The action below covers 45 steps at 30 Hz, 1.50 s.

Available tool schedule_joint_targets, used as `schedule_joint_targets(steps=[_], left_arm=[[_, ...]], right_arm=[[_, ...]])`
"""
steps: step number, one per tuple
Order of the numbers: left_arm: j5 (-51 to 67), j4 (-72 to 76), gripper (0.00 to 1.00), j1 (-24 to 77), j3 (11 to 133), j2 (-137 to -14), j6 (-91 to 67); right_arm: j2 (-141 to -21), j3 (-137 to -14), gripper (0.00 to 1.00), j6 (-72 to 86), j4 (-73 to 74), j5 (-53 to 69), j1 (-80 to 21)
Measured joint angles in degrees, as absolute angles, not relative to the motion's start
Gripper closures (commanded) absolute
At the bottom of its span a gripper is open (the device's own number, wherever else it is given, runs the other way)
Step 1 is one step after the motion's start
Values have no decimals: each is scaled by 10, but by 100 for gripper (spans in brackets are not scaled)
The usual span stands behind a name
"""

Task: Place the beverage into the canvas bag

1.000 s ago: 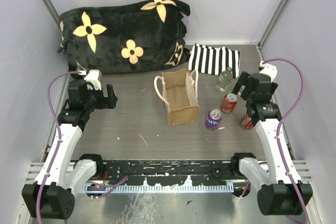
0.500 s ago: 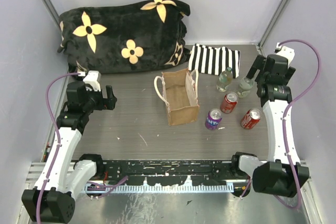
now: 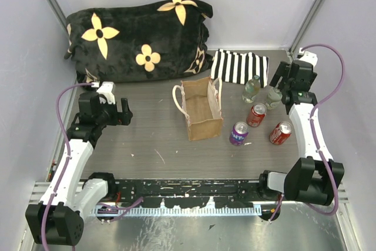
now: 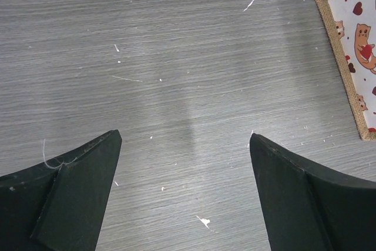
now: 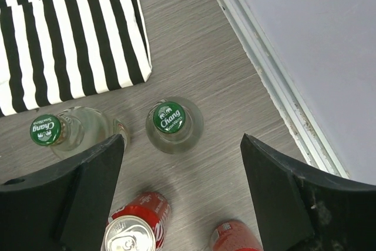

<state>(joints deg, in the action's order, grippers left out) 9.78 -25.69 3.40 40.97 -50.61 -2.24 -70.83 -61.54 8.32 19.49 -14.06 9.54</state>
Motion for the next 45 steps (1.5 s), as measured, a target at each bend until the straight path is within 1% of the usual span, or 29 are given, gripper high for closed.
schedule_joint_targets(steps=[13, 21, 26, 45], left_arm=[[107, -239, 2, 34, 394, -528, -57], [106, -237, 2, 34, 381, -536, -65], [106, -234, 2, 34, 381, -552, -65], [106, -216, 2, 34, 381, -584, -76]], right_arm=[[-723, -528, 22, 92, 74, -143, 95], [-747, -502, 22, 96, 25, -149, 95], [-752, -482, 25, 99, -6, -156, 95], [-772, -463, 32, 105, -66, -167, 95]])
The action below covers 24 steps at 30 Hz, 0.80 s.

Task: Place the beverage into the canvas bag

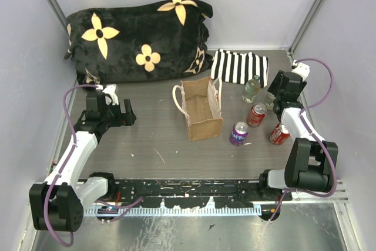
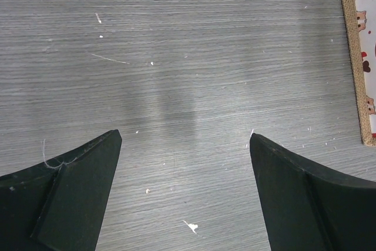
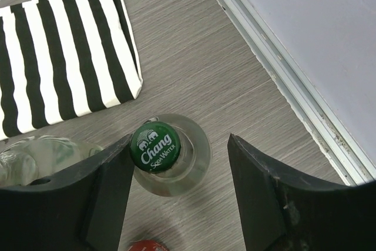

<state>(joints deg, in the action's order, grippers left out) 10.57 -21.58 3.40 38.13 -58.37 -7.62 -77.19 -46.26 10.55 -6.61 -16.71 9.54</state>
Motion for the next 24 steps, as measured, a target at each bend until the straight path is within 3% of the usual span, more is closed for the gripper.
schedule_joint_targets(steps=[7, 18, 24], left_arm=[[105, -208, 2, 34, 381, -587, -76], [105, -194, 2, 34, 381, -599, -76], [104, -191, 2, 34, 381, -602, -76]], right_arm=[[-778, -460, 34, 113, -82, -170, 95], [-800, -457, 48, 120, -112, -169, 95], [-811, -458, 82, 113, -137, -175, 95]])
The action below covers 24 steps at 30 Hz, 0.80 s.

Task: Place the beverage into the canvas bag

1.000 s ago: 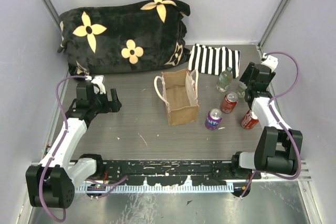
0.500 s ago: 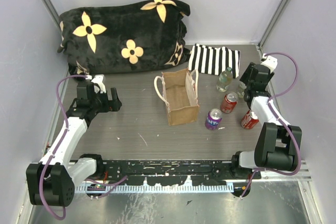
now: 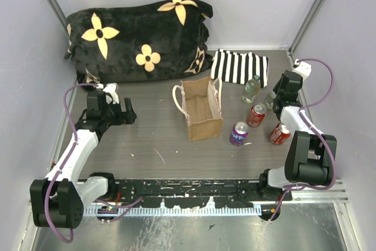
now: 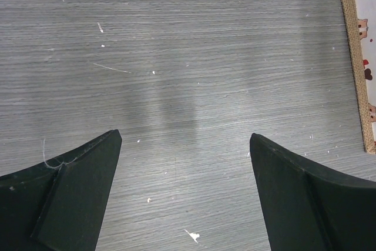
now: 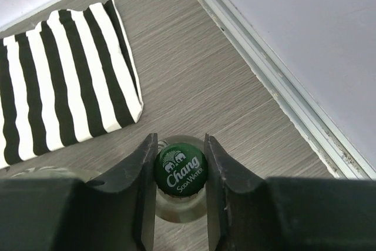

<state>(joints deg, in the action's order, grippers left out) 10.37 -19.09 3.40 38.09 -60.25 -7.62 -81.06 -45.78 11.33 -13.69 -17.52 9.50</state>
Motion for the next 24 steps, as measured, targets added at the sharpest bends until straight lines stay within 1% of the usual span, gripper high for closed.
schedule_joint_targets(steps=[2, 4, 12, 24], left_arm=[[103, -190, 2, 34, 381, -602, -76], [103, -190, 2, 34, 381, -602, -76], [103, -182, 2, 34, 375, -602, -76], [103, -182, 2, 34, 371, -601, -76]], right_arm=[[-811, -458, 92, 118, -141, -176, 98], [-811, -458, 99, 119, -141, -175, 98], [-810, -462, 99, 119, -136, -173, 98], [-810, -495, 99, 122, -68, -158, 98]])
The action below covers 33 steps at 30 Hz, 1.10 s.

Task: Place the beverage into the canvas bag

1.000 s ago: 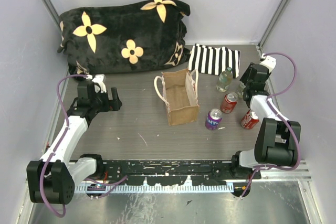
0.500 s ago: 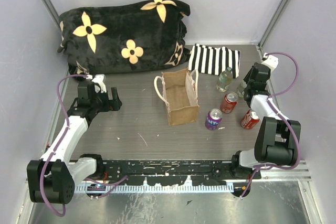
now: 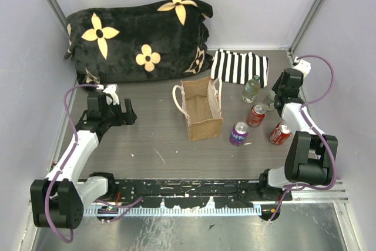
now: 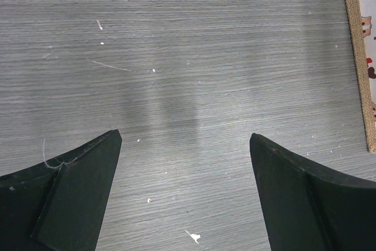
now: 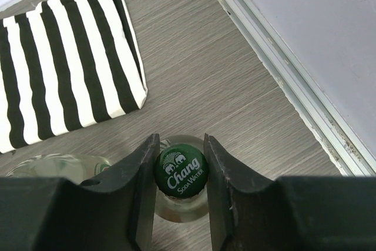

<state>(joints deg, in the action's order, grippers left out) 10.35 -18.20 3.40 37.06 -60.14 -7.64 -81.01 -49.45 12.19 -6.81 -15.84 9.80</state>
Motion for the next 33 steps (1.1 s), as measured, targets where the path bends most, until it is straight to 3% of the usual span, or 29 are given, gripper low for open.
schedule_joint_targets(steps=[33], left_arm=[[104, -183, 2, 34, 366, -570, -78]], right_arm=[[-807, -575, 99, 125, 27, -130, 98]])
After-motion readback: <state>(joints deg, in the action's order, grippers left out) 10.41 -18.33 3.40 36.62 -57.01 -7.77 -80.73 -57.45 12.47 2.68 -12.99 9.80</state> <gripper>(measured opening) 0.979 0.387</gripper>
